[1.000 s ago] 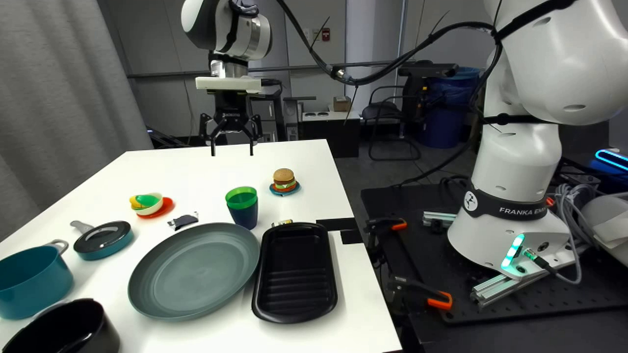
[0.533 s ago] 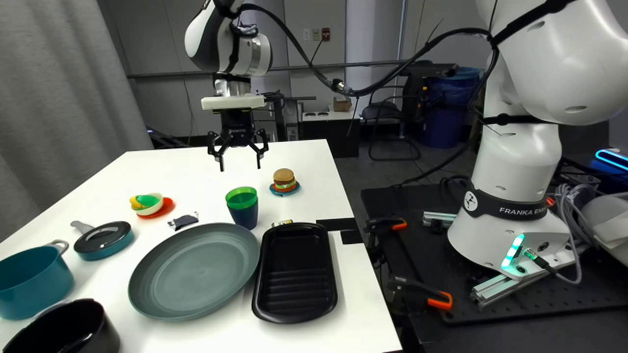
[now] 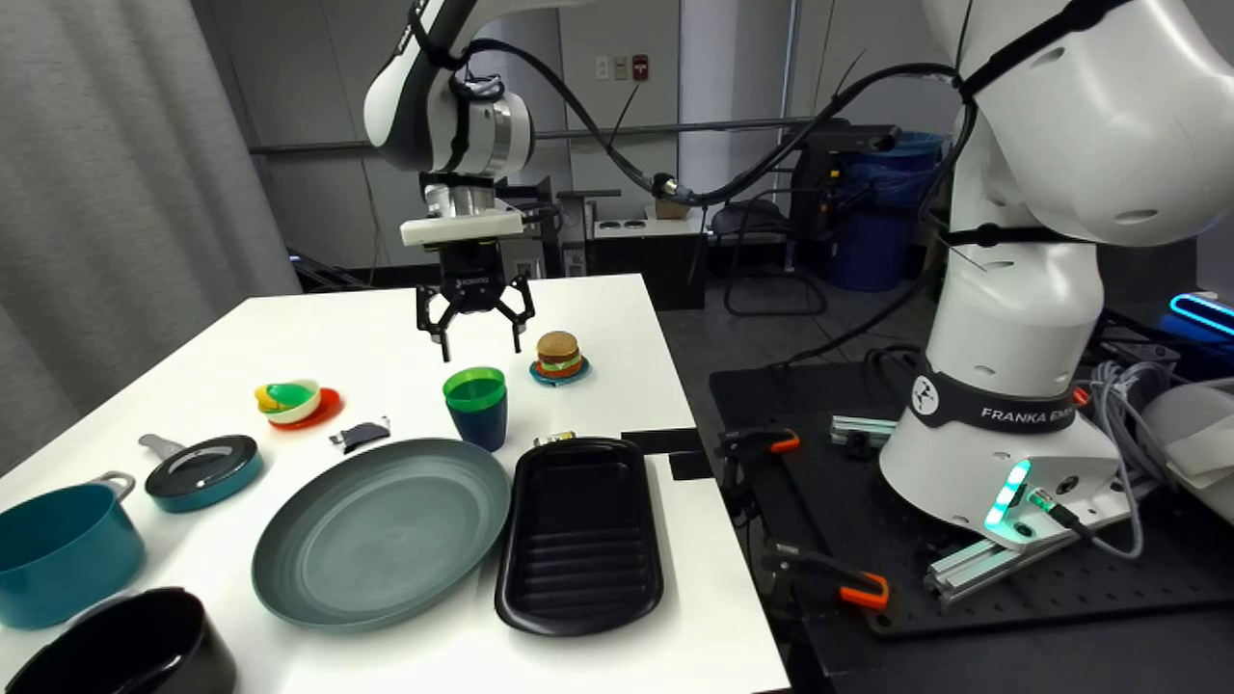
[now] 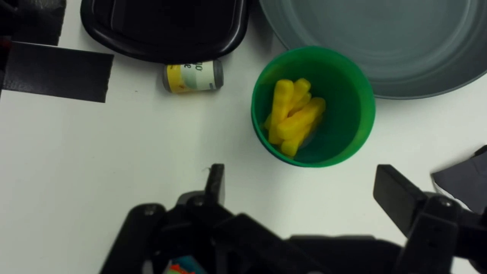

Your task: Pour the chips from the blue cup onto the gray plate

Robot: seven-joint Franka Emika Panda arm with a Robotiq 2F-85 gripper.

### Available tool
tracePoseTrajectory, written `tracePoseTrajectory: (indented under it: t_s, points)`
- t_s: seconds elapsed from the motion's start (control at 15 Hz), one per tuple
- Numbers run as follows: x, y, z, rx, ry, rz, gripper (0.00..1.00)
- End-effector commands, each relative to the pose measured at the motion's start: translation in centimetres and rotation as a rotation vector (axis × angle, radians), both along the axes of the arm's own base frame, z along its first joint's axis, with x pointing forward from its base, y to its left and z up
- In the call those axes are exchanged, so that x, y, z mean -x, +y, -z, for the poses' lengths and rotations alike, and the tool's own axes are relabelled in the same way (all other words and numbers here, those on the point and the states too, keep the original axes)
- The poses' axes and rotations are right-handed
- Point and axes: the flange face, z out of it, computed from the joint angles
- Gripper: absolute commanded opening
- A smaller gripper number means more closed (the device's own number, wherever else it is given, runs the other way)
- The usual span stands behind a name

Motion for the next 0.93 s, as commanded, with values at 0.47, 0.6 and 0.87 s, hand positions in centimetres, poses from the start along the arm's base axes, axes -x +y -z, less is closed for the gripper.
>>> tracePoseTrajectory:
  t_s: [0.47,0.6,0.87]
  points:
    - [-0.8,1.4,1.8,-0.006,0.048,-0.008,1.00]
    - [-0.9,1.7,2.0,-0.010,0.051,-0.009,1.00]
    - [-1.1,2.4,2.3,-0.015,0.056,-0.014,1.00]
